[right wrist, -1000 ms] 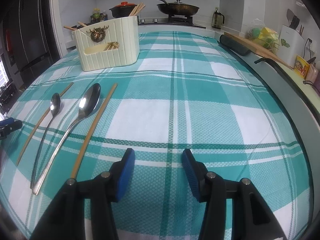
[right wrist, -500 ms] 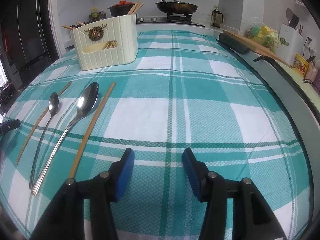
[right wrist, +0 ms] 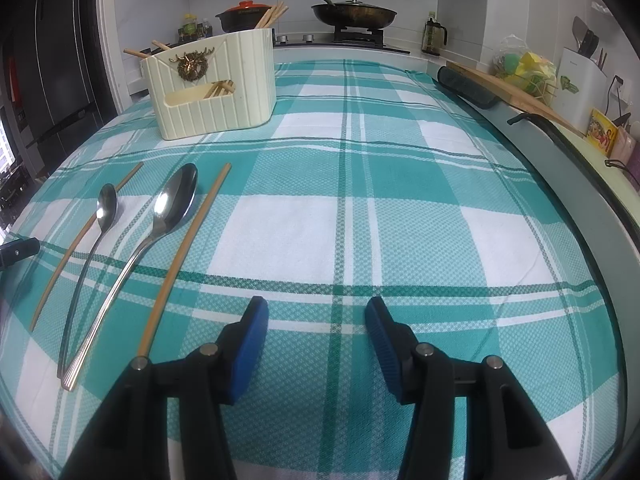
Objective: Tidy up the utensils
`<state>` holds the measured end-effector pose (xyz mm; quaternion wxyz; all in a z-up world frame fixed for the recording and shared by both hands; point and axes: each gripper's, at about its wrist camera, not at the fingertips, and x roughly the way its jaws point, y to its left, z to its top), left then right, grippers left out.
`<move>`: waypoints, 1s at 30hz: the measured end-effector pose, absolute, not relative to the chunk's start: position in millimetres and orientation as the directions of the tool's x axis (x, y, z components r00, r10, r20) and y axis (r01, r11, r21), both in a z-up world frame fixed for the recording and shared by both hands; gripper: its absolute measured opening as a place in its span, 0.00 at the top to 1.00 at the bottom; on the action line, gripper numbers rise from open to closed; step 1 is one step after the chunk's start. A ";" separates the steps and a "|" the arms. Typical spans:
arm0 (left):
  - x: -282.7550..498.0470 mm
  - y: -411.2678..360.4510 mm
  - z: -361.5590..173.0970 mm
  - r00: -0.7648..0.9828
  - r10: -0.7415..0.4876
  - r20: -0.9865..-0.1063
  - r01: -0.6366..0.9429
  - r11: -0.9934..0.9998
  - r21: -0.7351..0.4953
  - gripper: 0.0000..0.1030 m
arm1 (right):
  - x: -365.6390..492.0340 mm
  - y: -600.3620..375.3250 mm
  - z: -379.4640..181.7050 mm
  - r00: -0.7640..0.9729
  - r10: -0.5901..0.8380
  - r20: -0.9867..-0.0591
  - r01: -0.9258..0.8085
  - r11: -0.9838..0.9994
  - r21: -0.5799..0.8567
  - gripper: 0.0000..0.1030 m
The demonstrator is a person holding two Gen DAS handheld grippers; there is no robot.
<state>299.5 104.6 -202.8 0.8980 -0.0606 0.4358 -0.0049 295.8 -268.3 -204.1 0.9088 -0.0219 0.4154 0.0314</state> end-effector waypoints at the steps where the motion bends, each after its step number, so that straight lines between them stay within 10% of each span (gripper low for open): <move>1: 299.4 104.4 -202.9 0.620 -0.062 -0.782 -0.044 0.993 -0.113 0.06 | 295.8 -268.4 -204.0 0.653 0.039 -0.756 -0.075 0.997 -0.014 0.49; 30: 300.3 102.7 -203.7 0.612 -0.056 -0.789 -0.043 0.994 -0.103 0.04 | 290.0 -256.6 -184.6 0.648 0.199 -0.736 -0.094 0.979 0.181 0.49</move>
